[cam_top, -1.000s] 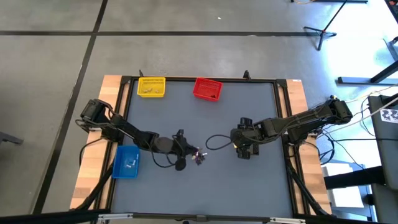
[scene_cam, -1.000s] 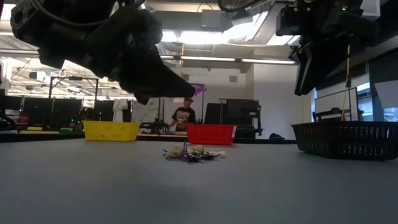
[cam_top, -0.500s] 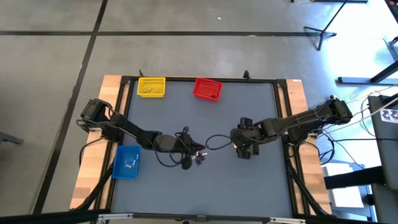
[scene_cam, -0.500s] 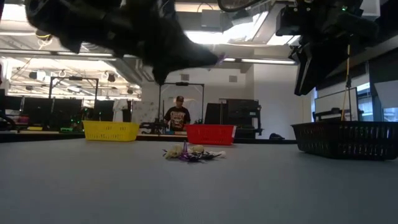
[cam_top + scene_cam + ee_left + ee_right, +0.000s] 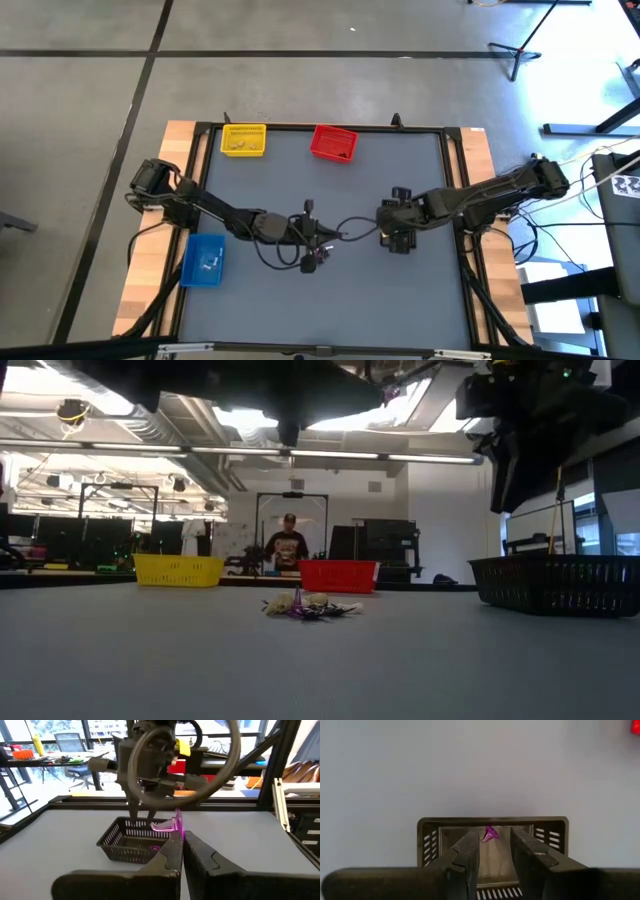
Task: Sort Halloween decoration
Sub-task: Put the purple hat toy into the black bin
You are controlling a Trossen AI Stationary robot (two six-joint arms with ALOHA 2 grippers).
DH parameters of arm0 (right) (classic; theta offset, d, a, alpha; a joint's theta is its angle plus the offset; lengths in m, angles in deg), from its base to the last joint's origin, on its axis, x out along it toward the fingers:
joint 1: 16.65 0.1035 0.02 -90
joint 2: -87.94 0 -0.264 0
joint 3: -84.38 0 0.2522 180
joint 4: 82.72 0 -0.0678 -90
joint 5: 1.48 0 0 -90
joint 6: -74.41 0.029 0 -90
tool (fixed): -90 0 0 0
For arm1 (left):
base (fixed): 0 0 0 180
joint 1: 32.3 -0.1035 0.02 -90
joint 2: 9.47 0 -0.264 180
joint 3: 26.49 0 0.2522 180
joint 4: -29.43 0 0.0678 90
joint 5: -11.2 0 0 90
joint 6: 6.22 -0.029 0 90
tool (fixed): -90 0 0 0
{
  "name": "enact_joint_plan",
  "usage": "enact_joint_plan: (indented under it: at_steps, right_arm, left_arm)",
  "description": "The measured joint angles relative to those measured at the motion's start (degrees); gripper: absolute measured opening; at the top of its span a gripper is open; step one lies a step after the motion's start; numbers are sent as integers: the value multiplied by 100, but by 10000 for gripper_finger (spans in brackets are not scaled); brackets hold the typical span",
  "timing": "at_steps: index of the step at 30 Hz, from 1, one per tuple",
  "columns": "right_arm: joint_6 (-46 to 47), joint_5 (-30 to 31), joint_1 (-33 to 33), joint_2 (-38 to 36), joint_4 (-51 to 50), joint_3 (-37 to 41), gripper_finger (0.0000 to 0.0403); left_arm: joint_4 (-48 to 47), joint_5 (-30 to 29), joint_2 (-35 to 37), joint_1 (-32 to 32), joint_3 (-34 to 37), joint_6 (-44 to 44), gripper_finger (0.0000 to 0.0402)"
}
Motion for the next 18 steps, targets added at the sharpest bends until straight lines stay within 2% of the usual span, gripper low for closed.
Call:
enact_joint_plan:
  at_steps: [8, 13, 18]
  right_arm:
    - [0, 197, 0, -704, 1, 0, 108]
    - [-5, 501, 0, -1174, 11, -2, 108]
    - [-2, 702, 0, -1493, 21, -2, 108]
  left_arm:
    - [51, -13, 0, -260, -8, 90, 0]
    - [417, 217, -2, -468, -23, 87, 0]
    - [494, 467, -253, -633, -416, 52, 0]
